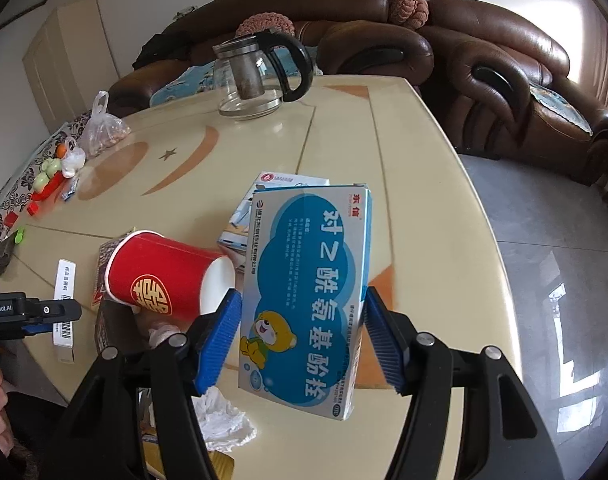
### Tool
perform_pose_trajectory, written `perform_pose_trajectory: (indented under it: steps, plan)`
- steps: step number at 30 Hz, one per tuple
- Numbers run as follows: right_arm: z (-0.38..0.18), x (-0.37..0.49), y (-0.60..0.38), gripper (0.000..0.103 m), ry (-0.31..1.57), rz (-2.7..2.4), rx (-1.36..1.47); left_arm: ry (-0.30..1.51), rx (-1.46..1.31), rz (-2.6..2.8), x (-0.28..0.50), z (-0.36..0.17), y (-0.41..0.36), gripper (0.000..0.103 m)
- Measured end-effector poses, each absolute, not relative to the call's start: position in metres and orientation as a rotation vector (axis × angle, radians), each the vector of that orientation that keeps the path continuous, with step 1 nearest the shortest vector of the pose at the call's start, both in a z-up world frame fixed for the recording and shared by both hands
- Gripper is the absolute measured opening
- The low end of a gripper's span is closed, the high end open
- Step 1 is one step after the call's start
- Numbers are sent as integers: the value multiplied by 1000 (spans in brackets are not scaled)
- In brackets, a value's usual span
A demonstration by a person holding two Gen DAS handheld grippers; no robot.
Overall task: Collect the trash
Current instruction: 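Close the left tool on the white box while the right tool closes on the blue medicine box, then lift and carry both held boxes down over the pink trash bin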
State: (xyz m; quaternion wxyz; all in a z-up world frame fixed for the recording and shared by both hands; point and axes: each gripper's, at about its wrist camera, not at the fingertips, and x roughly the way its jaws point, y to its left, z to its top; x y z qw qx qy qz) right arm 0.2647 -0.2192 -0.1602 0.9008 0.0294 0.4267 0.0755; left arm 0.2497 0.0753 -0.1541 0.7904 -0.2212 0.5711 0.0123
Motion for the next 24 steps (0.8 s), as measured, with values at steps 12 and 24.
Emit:
perform_pose_trajectory:
  steps: [12,24]
  plan:
    - [-144,247,-224,61,868,112,30,1167,-361,31,234,-133,71,66]
    - [-101,208,-223,61,799,92,16,1082,-265,1,209,-98,68,66]
